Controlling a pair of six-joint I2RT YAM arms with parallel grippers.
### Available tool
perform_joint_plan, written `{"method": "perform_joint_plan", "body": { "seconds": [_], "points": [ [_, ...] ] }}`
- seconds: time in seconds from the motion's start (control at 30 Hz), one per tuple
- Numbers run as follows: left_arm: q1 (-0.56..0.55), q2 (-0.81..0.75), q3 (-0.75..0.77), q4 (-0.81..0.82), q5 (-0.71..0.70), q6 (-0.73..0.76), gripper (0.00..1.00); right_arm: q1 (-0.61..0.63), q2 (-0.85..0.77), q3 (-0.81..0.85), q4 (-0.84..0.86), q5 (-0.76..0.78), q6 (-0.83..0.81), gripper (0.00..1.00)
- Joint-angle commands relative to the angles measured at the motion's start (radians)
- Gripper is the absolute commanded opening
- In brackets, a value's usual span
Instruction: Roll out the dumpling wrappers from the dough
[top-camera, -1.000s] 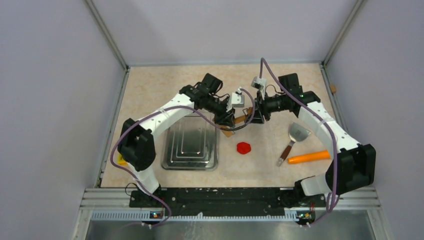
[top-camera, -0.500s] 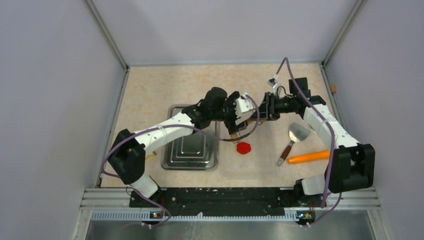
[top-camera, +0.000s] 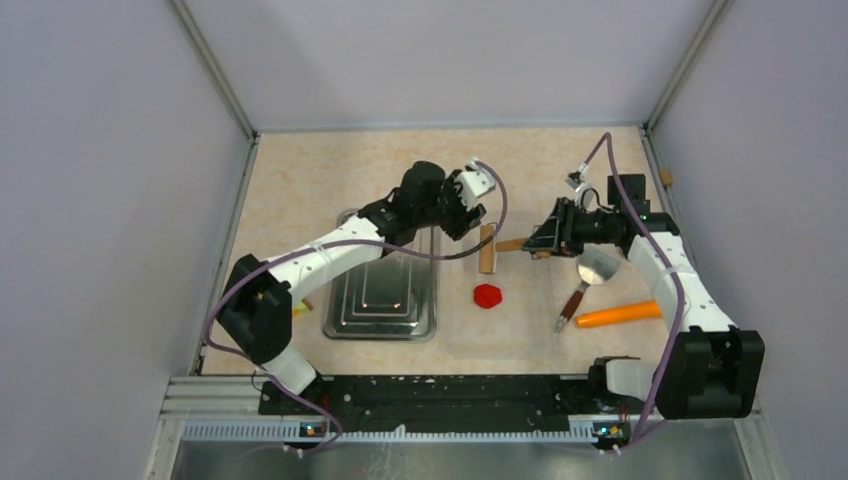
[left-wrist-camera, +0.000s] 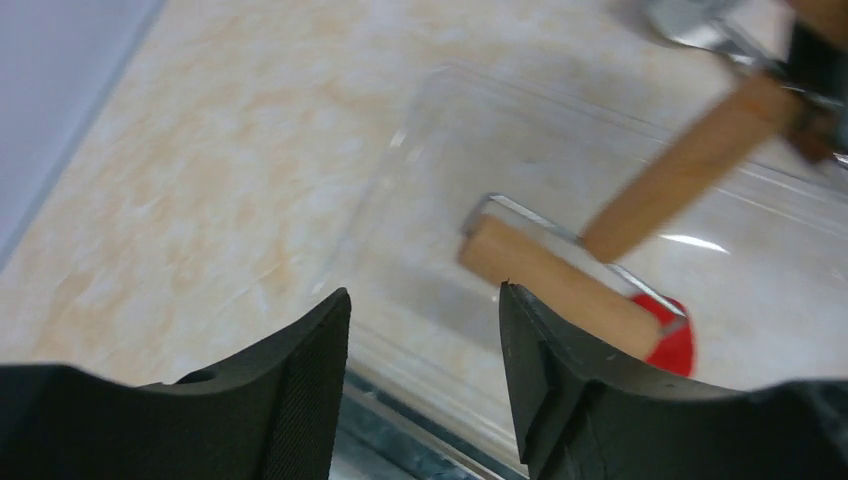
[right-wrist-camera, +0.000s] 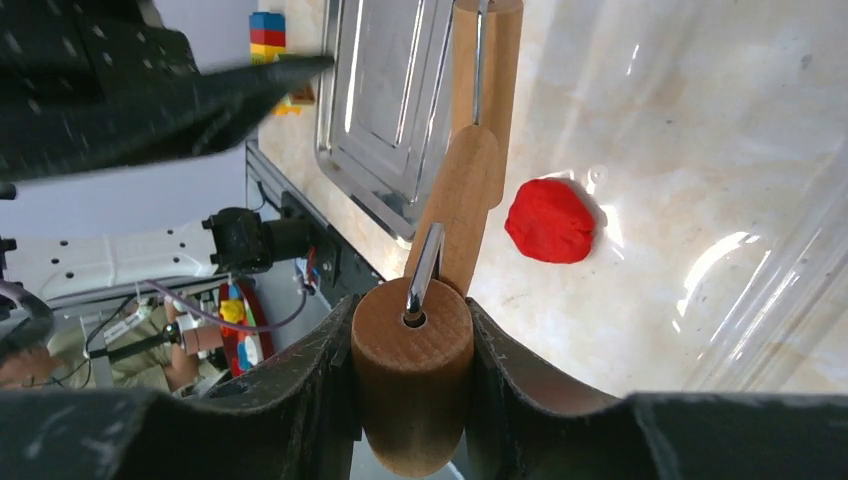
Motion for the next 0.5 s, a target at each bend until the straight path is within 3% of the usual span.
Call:
{"method": "perform_joint_plan", "body": {
  "seconds": [0.0, 0.1, 0.17, 0.4, 0.47],
  "points": [
    [-0.025, -0.047, -0.118, 0.039, 0.448, 0.153, 0.56, -0.002, -0.039, -0.01, -0.032, -0.061, -0.026, 0.0],
    [-0.031, -0.03, -0.233, 0.326, 0.607, 0.047, 0.51, -0.002, -0.039, -0.033, -0.064, -0.086, -0.051, 0.0],
    [-0.058, 0.006, -0.249, 0.434, 0.623, -0.019, 0.51, -0.002, -0.04, -0.05, -0.077, -0.107, -0.055, 0.0],
    [-0.121, 0.126, -0.175, 0.472, 0.628, -0.011, 0.5, -0.002, -0.061, -0.086, -0.075, -0.154, -0.049, 0.0],
    [-0.123, 0.152, -0.151, 0.449, 0.644, 0.023, 0.46, -0.002, -0.07, -0.095, -0.073, -0.159, -0.045, 0.0]
  ]
}}
